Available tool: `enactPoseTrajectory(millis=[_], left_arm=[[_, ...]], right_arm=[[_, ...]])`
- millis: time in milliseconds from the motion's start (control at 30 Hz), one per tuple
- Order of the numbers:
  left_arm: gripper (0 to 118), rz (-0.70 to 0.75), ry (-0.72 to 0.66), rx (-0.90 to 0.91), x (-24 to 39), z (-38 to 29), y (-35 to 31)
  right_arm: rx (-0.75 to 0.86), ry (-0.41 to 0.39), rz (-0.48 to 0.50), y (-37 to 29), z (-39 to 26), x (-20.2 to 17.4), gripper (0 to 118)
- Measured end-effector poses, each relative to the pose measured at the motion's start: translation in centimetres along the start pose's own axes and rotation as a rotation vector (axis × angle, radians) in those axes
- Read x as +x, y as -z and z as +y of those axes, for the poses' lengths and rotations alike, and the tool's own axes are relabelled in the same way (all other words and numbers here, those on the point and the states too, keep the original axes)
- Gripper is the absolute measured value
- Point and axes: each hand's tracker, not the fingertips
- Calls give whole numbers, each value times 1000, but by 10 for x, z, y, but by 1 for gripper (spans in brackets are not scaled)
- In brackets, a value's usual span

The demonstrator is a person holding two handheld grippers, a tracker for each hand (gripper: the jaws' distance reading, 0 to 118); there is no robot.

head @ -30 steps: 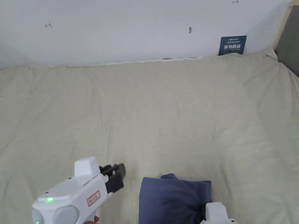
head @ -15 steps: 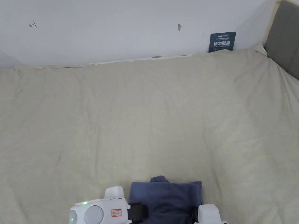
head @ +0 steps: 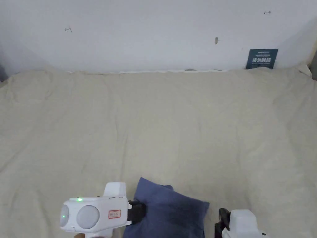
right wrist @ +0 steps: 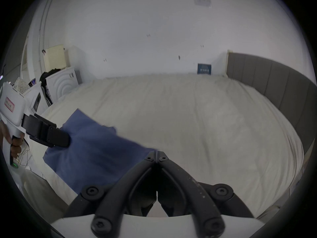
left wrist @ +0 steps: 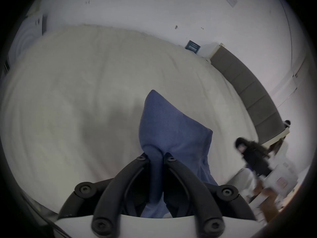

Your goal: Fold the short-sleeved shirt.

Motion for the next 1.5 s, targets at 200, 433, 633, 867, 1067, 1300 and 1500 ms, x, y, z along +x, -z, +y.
enactPoseTrajectory(millis=[200, 433, 633, 867, 1067, 1300, 1500], left_arm=[[14, 245, 14, 22, -116, -6, -82], [14, 520, -40, -16, -254, -31, -159], [14, 599, -118, -80, -331, -60, -169], [118, 487, -323, 0, -333, -63, -174], [111, 612, -191, 220, -263, -33, -204], [110, 575, -106, 563, -127, 21, -242], [110, 553, 136, 795, -11, 56, -244]], right_arm=[[69, -38, 20, 0, 42, -28, 2], [89, -44, 56, 27, 67, -75, 2], [66, -55, 77, 54, 75, -104, 2], [65, -58, 92, 61, 86, -118, 2], [136, -71, 86, 35, 101, -108, 2], [302, -76, 44, -22, 138, -77, 2], [419, -107, 2, -75, 166, -46, 2]])
